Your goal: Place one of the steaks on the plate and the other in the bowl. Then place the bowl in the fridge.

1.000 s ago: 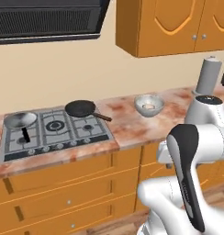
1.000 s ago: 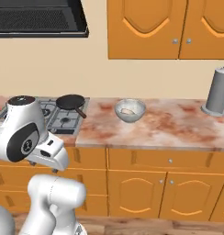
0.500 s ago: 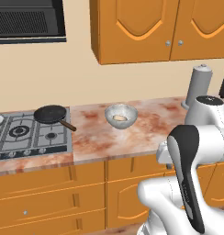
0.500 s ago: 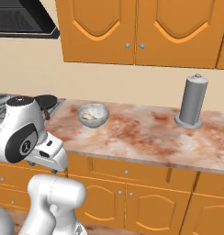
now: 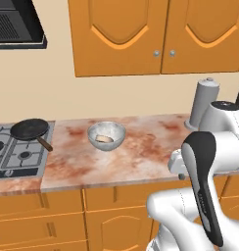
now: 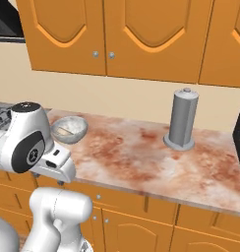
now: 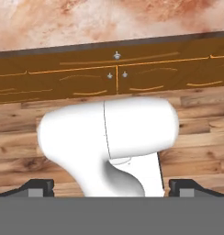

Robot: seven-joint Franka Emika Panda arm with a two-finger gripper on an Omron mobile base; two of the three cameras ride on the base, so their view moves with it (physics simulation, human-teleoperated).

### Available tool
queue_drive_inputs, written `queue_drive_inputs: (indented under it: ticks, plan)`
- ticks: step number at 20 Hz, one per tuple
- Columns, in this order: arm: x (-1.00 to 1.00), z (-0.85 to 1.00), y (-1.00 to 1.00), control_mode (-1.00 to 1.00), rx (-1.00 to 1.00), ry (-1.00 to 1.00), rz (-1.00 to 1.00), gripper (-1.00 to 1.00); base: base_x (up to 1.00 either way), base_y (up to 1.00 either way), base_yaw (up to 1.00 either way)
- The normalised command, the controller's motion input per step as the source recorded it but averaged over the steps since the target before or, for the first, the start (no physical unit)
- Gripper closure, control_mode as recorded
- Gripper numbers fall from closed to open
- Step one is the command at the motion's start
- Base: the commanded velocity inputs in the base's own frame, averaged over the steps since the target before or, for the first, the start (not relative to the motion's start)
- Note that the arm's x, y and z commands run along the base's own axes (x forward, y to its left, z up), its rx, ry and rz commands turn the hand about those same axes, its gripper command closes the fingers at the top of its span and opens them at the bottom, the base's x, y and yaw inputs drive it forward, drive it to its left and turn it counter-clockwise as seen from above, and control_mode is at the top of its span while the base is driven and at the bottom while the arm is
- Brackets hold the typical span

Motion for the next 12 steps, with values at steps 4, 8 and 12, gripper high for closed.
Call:
queue_drive_inputs:
  ticks: [4, 8, 12]
  plan:
    - [0.0, 0.0, 0.0, 1.0, 0.0, 0.0, 0.0, -1.0, 0.27, 0.09, 0.0]
    - [0.0, 0.0, 0.0, 1.0, 0.0, 0.0, 0.0, -1.0, 0.28, 0.47, -0.04]
    - [0.04, -0.04, 0.15, -1.0, 0.0, 0.0, -0.02, -1.0, 0.11, 0.47, -0.07]
